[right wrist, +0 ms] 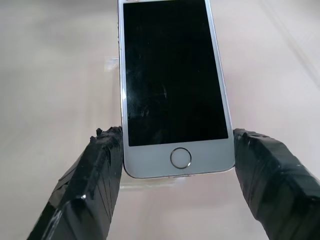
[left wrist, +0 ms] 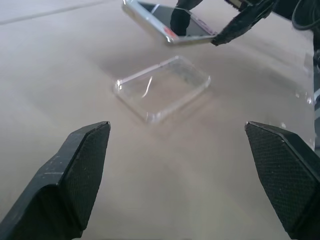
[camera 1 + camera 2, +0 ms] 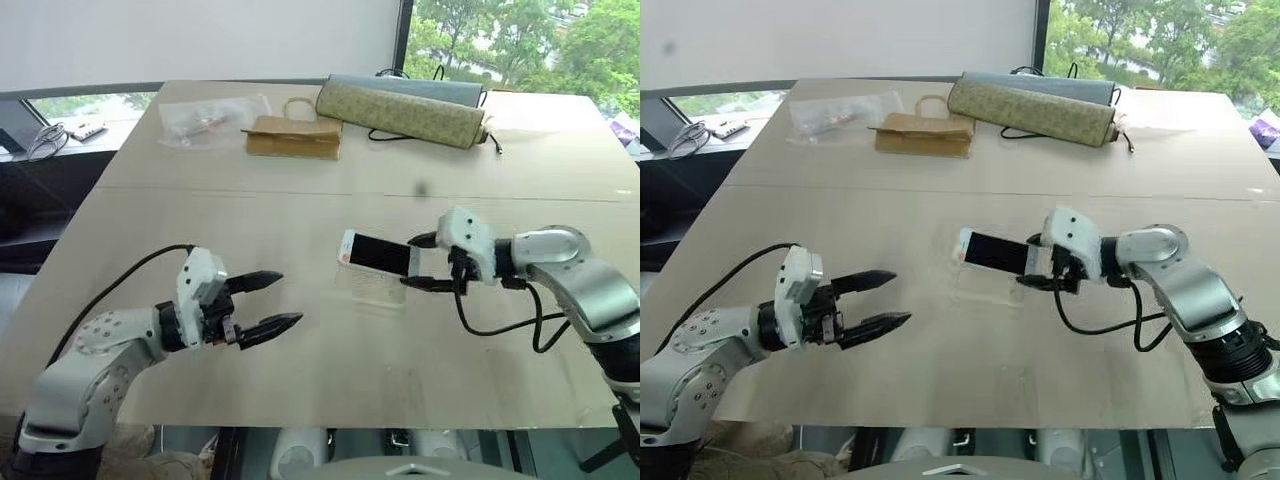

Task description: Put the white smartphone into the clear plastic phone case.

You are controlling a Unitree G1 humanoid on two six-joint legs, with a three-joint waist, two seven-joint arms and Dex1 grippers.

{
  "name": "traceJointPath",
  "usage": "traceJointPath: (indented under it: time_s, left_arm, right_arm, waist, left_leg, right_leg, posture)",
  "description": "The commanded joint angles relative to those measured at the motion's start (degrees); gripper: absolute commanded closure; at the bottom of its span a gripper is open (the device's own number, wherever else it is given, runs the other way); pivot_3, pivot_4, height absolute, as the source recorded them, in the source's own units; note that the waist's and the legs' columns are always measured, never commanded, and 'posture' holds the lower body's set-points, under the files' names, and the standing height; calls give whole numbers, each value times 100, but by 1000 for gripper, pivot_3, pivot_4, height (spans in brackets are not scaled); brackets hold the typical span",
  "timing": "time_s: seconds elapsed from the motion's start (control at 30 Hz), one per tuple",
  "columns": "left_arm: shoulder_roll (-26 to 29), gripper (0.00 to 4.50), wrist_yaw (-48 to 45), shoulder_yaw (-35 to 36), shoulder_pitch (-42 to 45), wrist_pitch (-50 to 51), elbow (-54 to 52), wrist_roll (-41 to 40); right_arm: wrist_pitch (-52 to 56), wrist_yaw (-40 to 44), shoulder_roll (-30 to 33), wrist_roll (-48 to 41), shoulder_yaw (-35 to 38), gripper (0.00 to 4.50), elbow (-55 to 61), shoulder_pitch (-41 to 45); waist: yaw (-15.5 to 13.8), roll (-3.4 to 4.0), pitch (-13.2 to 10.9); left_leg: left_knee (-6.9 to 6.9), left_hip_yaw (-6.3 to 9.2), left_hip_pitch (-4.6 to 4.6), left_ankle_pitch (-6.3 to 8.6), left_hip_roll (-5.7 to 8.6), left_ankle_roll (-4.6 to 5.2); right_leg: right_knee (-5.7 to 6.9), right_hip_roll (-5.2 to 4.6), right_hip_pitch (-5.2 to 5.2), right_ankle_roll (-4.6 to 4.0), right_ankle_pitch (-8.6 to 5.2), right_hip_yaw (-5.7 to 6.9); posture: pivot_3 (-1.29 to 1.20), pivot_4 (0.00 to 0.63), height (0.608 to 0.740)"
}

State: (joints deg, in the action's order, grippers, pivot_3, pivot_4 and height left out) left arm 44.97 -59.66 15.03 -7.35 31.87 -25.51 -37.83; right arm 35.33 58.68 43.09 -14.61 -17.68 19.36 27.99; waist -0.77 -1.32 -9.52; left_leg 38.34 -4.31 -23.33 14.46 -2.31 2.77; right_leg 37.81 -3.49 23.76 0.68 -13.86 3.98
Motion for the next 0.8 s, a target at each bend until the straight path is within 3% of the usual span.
traceJointPath:
  time_s: [0.03, 0.53, 0.8]
  left_arm:
    - [107, 0, -231, -26, -75, -303, 79, 129]
    - [82, 0, -300, -61, -208, -481, 66, 214]
    - [38, 0, -241, -120, -264, -585, 75, 275]
  right_arm:
    - [210, 1, 103, 372, -368, 1548, 194, 227]
    - [741, 61, 410, 947, -674, 1548, 89, 337]
    - [1193, 144, 613, 1174, -1011, 1548, 769, 434]
  waist:
    - [-4, 1, -1]
    - [-1, 1, 0]
    - [4, 0, 0]
  left_leg:
    - [1, 0, 0, 0, 2, 0]
    - [4, 6, -36, -1, 6, 0]
    - [5, 10, -36, -1, 5, 0]
  right_leg:
    - [1, -4, 0, -2, -1, 1]
    - [-3, -9, 30, 14, 10, 10]
    - [-3, -9, 30, 14, 9, 14]
  posture:
    - [0, 150, 740]
    - [0, 150, 740]
    - [0, 150, 740]
